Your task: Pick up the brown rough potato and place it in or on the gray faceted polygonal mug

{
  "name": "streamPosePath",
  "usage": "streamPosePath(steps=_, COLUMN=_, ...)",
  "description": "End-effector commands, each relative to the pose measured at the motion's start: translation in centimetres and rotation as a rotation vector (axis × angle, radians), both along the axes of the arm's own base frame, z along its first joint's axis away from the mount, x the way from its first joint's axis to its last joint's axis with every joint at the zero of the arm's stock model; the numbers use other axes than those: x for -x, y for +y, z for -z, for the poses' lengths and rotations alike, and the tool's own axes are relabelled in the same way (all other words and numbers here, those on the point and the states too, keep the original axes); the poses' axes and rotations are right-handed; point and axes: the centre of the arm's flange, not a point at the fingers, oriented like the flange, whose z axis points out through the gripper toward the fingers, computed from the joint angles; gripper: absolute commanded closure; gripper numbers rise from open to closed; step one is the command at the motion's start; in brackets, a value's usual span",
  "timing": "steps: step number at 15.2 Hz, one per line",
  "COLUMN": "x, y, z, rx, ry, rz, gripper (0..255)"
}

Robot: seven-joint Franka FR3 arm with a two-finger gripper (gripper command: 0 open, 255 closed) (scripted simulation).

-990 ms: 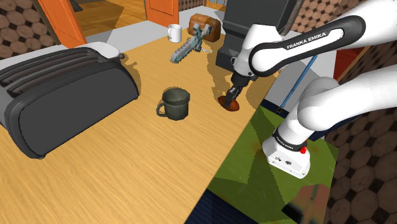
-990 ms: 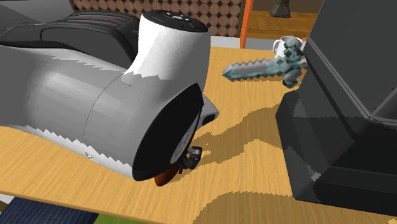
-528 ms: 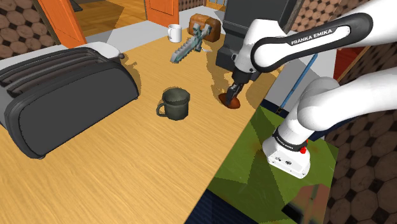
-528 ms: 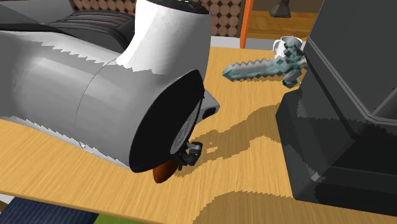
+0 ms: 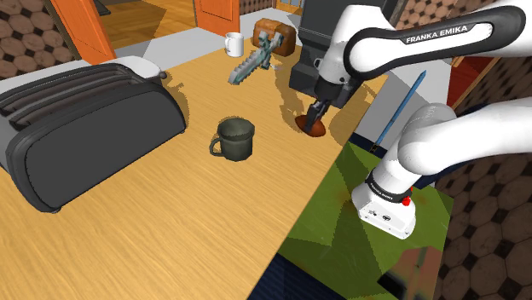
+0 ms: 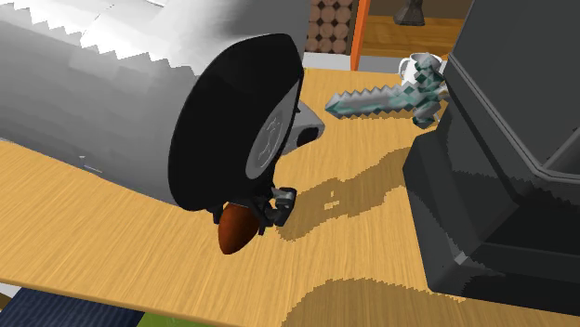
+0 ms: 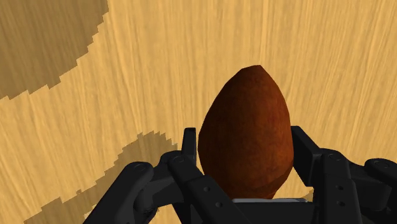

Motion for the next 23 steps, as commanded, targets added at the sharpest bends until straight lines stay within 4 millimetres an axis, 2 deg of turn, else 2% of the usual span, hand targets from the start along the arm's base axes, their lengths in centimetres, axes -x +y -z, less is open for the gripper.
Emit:
streamPosePath(steps=1, x=0.0, y=0.1, z=-1.0, rx=0.0, ry=0.001, rz=0.0, gripper=255)
streamPosePath(steps=21, x=0.0, y=0.1, z=-11.3, rx=0.0, ry=0.001, rz=0.0, gripper=255)
streamPosePath(steps=23, x=-1.5, y=2.3, z=-11.4, rx=0.0, ry=0.001, rz=0.0, gripper=255)
